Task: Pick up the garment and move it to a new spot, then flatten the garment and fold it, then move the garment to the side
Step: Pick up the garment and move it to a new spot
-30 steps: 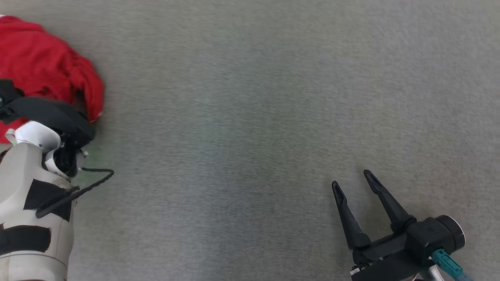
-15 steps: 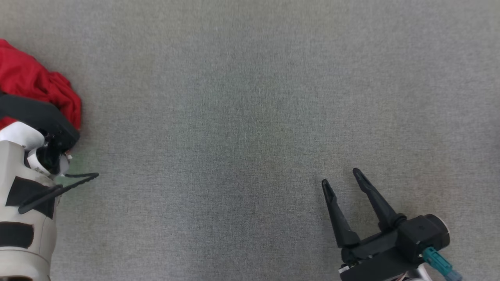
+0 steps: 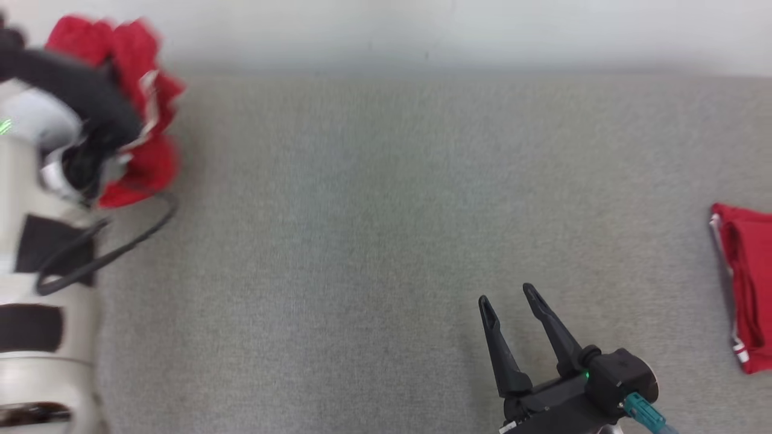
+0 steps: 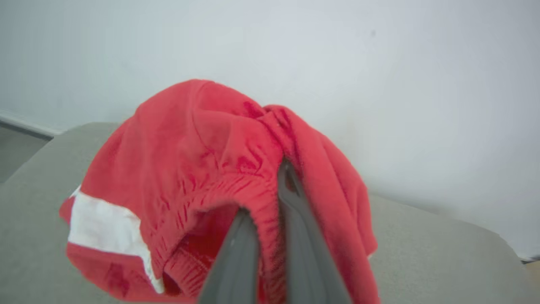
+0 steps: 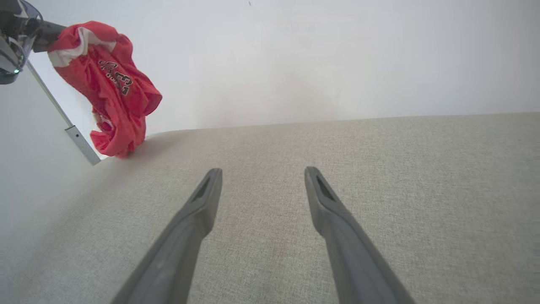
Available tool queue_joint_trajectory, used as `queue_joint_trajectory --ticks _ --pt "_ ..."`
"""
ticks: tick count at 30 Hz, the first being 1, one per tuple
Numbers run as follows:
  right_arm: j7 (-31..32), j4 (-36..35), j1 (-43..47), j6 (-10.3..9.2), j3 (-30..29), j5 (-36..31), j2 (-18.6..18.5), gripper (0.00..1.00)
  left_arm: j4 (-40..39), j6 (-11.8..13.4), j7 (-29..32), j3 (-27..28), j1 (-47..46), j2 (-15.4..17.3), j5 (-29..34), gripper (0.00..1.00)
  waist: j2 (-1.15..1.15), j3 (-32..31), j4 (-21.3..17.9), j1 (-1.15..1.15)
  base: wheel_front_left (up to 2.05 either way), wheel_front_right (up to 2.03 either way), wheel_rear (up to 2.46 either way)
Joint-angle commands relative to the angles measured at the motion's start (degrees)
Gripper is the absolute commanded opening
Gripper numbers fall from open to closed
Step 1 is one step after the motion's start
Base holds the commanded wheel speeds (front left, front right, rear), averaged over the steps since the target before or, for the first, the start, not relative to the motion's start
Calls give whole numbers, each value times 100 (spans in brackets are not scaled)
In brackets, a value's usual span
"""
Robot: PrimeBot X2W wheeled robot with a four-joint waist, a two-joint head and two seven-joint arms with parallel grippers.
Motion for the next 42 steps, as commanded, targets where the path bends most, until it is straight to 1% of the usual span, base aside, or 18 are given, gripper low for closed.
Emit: queue_joint_trajectory --ticks 1,5,6,9,13,16,18,20,23,25,27,28,30,33,34,35,38,42 --pt "-55 39 68 -10 -7 33 38 100 -164 -37 24 -44 -46 -138 -107 0 0 -572 -154 0 0 0 0" --pt "-158 230 58 -10 22 80 87 100 -1150 -33 360 -427 111 -548 -445 0 0 -902 -361 0 0 0 0" --pt "-200 292 60 -10 41 110 93 100 -1612 -34 547 -635 252 -680 -589 0 0 -1029 -504 0 0 0 0" --pt "-234 363 91 -10 46 137 102 100 -2251 -35 757 -908 452 -866 -817 0 0 -1152 -733 0 0 0 0" --pt "-259 415 134 -10 7 151 109 100 -2850 -31 943 -1189 779 -1003 -1031 0 0 -1191 -1029 0 0 0 0" --pt "-275 414 165 -10 -36 179 113 100 -3186 61 952 -1383 1126 -1085 -1231 0 0 -1173 -1240 0 0 0 0" --pt "-278 404 176 -10 -84 167 113 100 -3365 131 892 -1568 1364 -1107 -1254 0 0 -1144 -1342 0 0 0 0" --pt "-281 392 191 -10 -127 166 113 100 -3459 240 788 -1758 1648 -1118 -1332 0 0 -1113 -1410 0 0 0 0" --pt "-276 368 185 -10 -121 181 115 100 -3489 439 623 -2199 2132 -1123 -1702 0 0 -1046 -1483 0 0 0 0" --pt "-279 354 140 -10 -90 203 115 100 -3383 616 463 -2551 2433 -1121 -1930 0 0 -984 -1526 0 0 0 0" --pt "-286 366 80 -10 -44 234 116 100 -3138 784 309 -2886 2656 -1115 -1945 0 0 -936 -1572 0 0 0 0" --pt "-286 366 80 -10 -44 234 116 100 -3138 784 309 -2886 2656 -1115 -1945 0 0 -936 -1572 0 0 0 0" --pt "-293 368 25 -10 17 251 115 100 -2838 899 88 -3143 2794 -1118 -1921 0 0 -885 -1618 0 0 0 0" --pt "-305 402 -15 -10 60 286 114 100 -2341 932 -311 -3495 2918 -1122 -1923 0 0 -860 -1651 0 0 0 0" --pt "-312 415 -23 -10 69 289 114 100 -2164 951 -420 -3637 2934 -1118 -1858 94 0 -858 -1657 0 0 0 0" --pt "-318 425 -27 -10 73 285 114 100 -1989 920 -484 -3791 2940 -1124 -1776 100 0 -857 -1661 0 0 0 0" --pt "-329 452 19 -10 51 261 115 100 -1752 853 -703 -4028 2998 -1123 -1955 100 0 -897 -1638 0 0 0 0" --pt "-311 456 141 -10 -54 197 114 100 -1671 819 -1250 -4142 3087 -1123 -1911 100 0 -1011 -1537 0 0 0 0"
